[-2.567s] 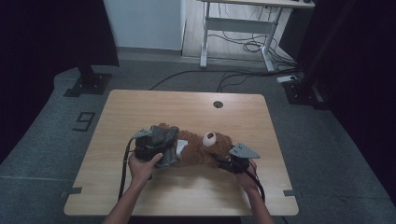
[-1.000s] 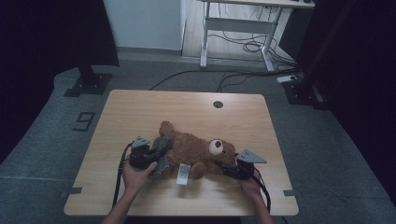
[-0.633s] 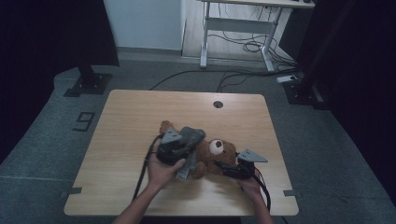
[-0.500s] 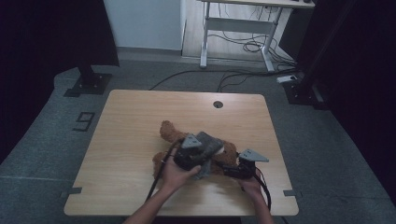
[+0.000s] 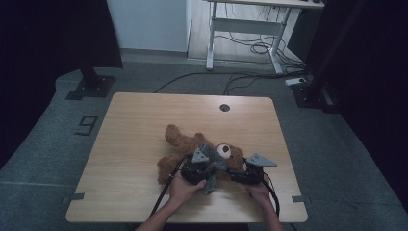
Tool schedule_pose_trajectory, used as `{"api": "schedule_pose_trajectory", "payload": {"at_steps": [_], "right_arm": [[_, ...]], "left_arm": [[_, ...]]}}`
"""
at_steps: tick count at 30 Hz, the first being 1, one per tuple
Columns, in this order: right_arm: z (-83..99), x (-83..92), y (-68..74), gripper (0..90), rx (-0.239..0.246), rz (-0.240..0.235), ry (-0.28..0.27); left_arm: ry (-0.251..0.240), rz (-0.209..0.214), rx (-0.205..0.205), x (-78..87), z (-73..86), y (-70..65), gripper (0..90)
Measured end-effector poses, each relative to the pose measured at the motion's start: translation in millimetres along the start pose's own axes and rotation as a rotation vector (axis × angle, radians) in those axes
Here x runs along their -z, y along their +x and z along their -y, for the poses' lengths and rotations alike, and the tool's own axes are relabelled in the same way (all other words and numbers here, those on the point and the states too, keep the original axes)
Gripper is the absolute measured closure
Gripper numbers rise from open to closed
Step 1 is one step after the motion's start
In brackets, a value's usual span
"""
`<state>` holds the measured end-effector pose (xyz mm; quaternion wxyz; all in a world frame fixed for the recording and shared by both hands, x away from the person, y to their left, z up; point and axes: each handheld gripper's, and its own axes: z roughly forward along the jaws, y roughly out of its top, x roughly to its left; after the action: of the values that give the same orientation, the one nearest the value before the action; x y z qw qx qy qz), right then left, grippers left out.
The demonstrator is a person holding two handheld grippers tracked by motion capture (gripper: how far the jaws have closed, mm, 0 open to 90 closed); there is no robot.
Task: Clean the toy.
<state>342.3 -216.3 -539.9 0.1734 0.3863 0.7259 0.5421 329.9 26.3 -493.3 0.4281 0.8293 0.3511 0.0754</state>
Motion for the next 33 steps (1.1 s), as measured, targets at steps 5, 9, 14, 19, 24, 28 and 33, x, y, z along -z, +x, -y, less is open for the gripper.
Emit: {"api": "schedule_pose_trajectory", "payload": {"at_steps": [5,9,14,19,24,28,33], "right_arm": [[0.8,0.4,-1.3,27.0,0.008,-0.008,-0.004],[1.8,0.3,-2.7,27.0,0.002,-0.014,-0.013],[1.4,0.9,-3.3,25.0,-0.012,-0.014,-0.016],[-0.1,9.3,-1.9,16.3,-0.036,-0.052,-0.008],[3.7,17.3,-3.2,13.4,-0.043,-0.079,0.002],[5.3,19.2,-5.2,13.4,-0.036,-0.093,0.014],[5.8,21.0,-7.3,17.5,-0.034,-0.106,0.012]], "left_arm": [[-0.006,-0.009,0.015,14.5,6.9,6.7,78.0],[-0.016,-0.024,0.026,30.0,15.3,16.6,78.0],[-0.045,-0.039,0.071,47.5,23.5,32.9,78.0],[-0.055,-0.027,0.109,51.6,28.7,43.1,77.9],[-0.055,-0.027,0.119,53.0,30.1,46.1,77.8],[-0.059,-0.038,0.12,58.4,30.6,46.0,77.7],[-0.098,-0.05,0.106,68.9,19.2,40.4,77.7]]}}
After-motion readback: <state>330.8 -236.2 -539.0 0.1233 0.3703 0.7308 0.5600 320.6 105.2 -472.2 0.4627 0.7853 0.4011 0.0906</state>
